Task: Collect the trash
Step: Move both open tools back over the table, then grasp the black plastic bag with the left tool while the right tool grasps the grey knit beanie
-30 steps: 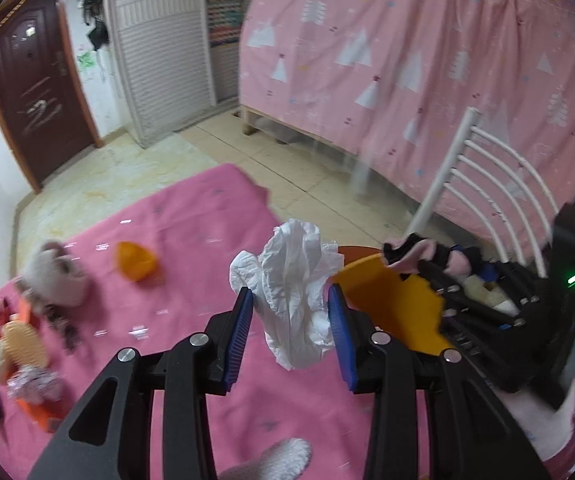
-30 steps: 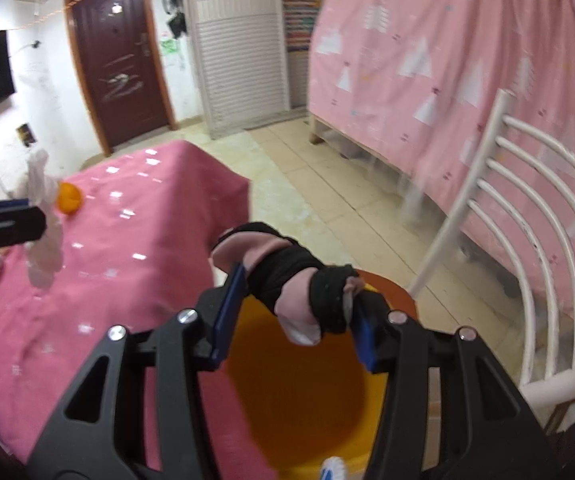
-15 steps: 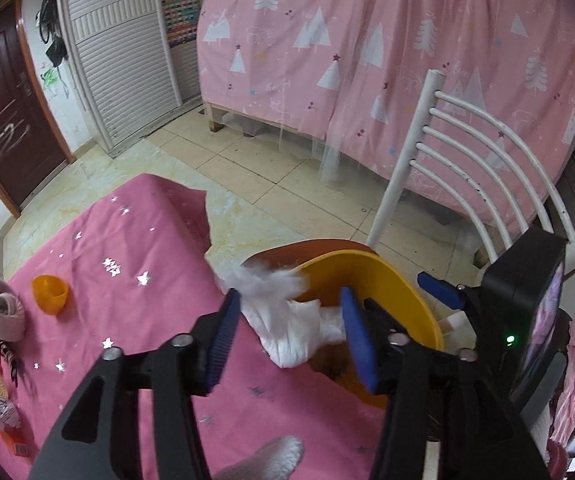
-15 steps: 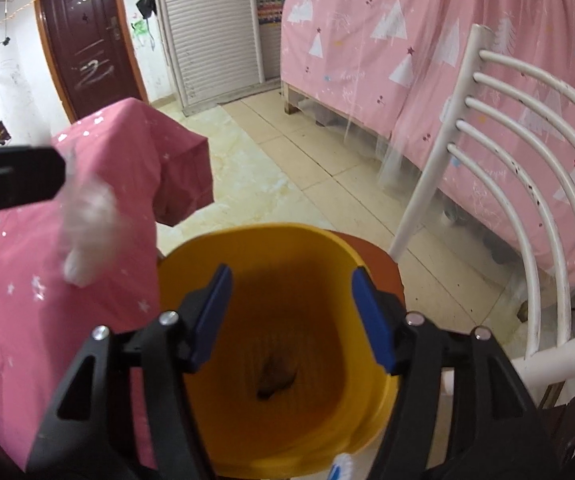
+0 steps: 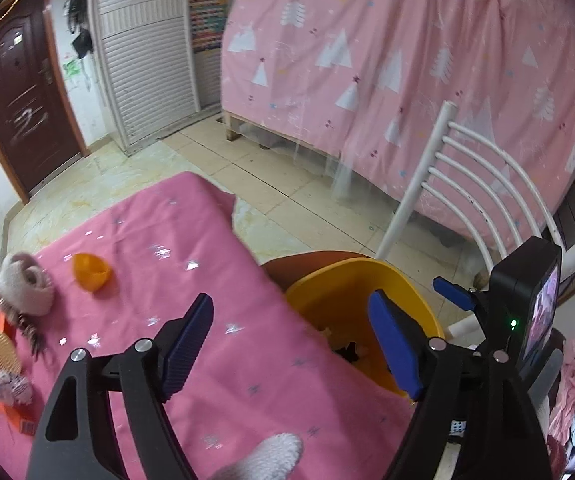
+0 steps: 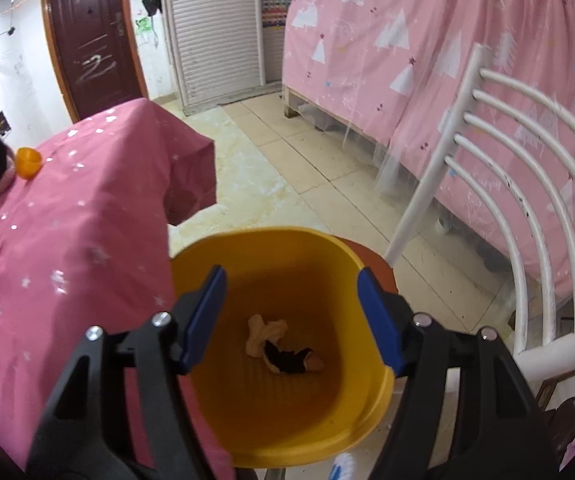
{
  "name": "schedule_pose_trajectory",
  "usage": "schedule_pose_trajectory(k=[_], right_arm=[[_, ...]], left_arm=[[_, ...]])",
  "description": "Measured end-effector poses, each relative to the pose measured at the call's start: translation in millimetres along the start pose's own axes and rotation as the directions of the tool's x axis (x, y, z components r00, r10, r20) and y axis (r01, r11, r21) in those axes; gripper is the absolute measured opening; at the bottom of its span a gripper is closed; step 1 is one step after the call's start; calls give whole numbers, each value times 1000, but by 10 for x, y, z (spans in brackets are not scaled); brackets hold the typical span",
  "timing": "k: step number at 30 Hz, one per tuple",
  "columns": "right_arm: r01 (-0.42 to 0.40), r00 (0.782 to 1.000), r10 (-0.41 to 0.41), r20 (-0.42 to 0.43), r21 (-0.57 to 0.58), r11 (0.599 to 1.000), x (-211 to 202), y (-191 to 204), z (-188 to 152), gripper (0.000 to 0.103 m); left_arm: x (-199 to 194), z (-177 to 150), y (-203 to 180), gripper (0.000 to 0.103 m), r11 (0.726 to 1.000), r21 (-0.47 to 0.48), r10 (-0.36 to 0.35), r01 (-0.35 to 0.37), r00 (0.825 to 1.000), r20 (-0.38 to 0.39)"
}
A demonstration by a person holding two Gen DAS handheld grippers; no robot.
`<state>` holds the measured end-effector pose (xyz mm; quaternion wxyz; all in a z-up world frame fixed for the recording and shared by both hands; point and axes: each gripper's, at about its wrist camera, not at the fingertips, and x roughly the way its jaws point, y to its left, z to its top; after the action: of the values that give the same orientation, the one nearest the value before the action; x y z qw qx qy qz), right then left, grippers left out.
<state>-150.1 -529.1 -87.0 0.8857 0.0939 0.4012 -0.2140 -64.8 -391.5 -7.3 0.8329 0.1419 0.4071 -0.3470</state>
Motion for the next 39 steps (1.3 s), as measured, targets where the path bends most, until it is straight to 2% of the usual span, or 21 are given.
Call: schedule_pose_trajectory(k=[3, 7, 11, 13, 17, 22, 29, 35, 39], right_arm=[[-5, 1000, 5, 27, -27, 1000, -119, 147, 78, 65], [-22, 997, 27, 68, -74, 997, -294, 424, 197, 74], [-62, 992, 76, 100, -137, 989, -434, 816, 326, 75], [-86, 989, 104, 107, -168, 982, -475, 1015, 382, 80], [-120, 982, 153, 112, -254, 960, -554, 1544, 497, 81], [-157, 974, 202, 99, -339, 927, -577, 2137, 577, 81], [-203, 963, 260, 70, -444, 873, -537, 2943, 684, 81], [-223, 955, 288, 63, -486, 845, -473, 3388, 786, 82], [-222, 955, 290, 67, -491, 843, -368, 3596, 913, 85]], left_arm=[[-123, -51, 170, 75, 999, -29, 20, -20, 1000, 16], [-289, -109, 454, 79, 996, -66, 58, -56, 998, 40], [-472, -178, 816, 81, 990, -107, 103, -96, 993, 60], [-564, -210, 1034, 83, 983, -138, 127, -117, 990, 67], [-721, -294, 1472, 84, 967, -195, 180, -163, 981, 77], [-922, -460, 2117, 85, 934, -273, 261, -232, 963, 74], [-1131, -710, 2951, 85, 869, -362, 377, -338, 926, 39], [-1187, -907, 3500, 85, 822, -403, 438, -402, 899, -2], [-1136, -1063, 3784, 86, 798, -416, 462, -435, 886, -39]])
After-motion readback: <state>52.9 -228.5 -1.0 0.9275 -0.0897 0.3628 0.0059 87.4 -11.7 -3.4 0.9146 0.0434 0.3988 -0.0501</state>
